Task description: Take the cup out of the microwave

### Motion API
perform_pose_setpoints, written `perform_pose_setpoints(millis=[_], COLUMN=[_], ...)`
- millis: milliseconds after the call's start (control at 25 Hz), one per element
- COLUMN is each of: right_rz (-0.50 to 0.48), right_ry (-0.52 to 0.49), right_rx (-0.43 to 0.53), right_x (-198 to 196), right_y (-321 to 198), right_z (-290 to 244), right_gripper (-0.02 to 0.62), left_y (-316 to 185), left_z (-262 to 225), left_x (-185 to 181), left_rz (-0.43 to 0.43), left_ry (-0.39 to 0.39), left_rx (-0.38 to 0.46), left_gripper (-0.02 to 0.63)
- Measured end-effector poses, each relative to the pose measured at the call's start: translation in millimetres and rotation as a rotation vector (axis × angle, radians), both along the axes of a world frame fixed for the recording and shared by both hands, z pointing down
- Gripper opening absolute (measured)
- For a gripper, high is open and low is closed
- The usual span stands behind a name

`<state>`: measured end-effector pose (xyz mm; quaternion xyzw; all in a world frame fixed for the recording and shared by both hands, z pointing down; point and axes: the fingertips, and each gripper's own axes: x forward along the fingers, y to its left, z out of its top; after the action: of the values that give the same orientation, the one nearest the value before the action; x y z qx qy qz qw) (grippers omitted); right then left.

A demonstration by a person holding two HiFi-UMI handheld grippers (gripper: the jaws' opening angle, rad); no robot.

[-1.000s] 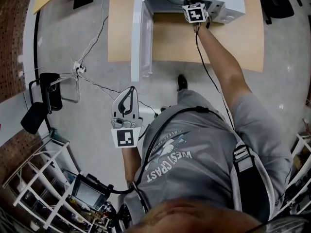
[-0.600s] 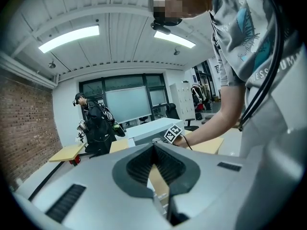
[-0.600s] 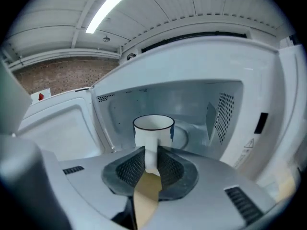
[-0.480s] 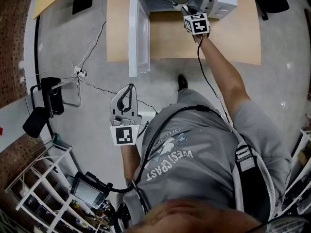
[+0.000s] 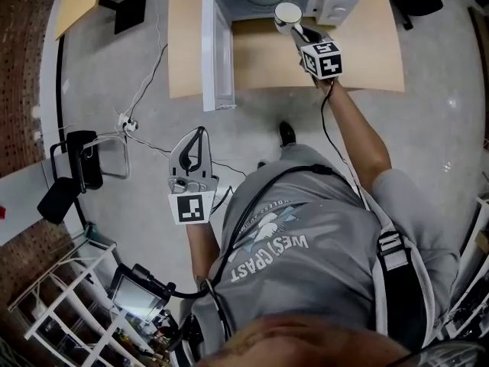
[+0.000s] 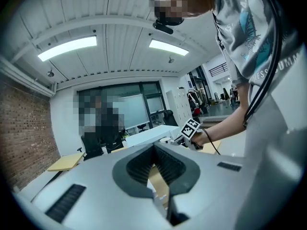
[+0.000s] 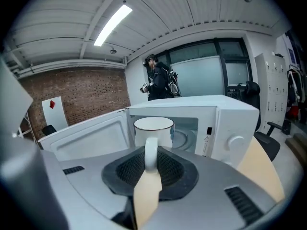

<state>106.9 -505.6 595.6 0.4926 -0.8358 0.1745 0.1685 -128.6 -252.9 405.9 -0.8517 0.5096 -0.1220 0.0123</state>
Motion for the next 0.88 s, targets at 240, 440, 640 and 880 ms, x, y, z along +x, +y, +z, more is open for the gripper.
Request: perform_pose_setpoints(millis=[240,440,640,880], right_rz=[-0.01,0.019,0.012,0.009], right_ry=[0.01,-0.004,-0.006,-0.007], right_rx=[0.1,0.166,0.232,0.296], right_x=[13,13,-7,-20], right_y=[89,178,251,330], right_z=[-80,-146,-200,-238], right_gripper=[0.074,0.074,0.074,0.074], left_y=[40,87,120,160], left_z=[-14,-41,-57,-65], left_x=[2,-11,-31,-38], left_rz=[0.102,0.168,0.223,0.285], left_ry=[0.048,0.077,0.08,0.094], left_rx=[0.086,0.133,0.192,0.245], left_gripper=[0.043,0.043,0.043,0.043])
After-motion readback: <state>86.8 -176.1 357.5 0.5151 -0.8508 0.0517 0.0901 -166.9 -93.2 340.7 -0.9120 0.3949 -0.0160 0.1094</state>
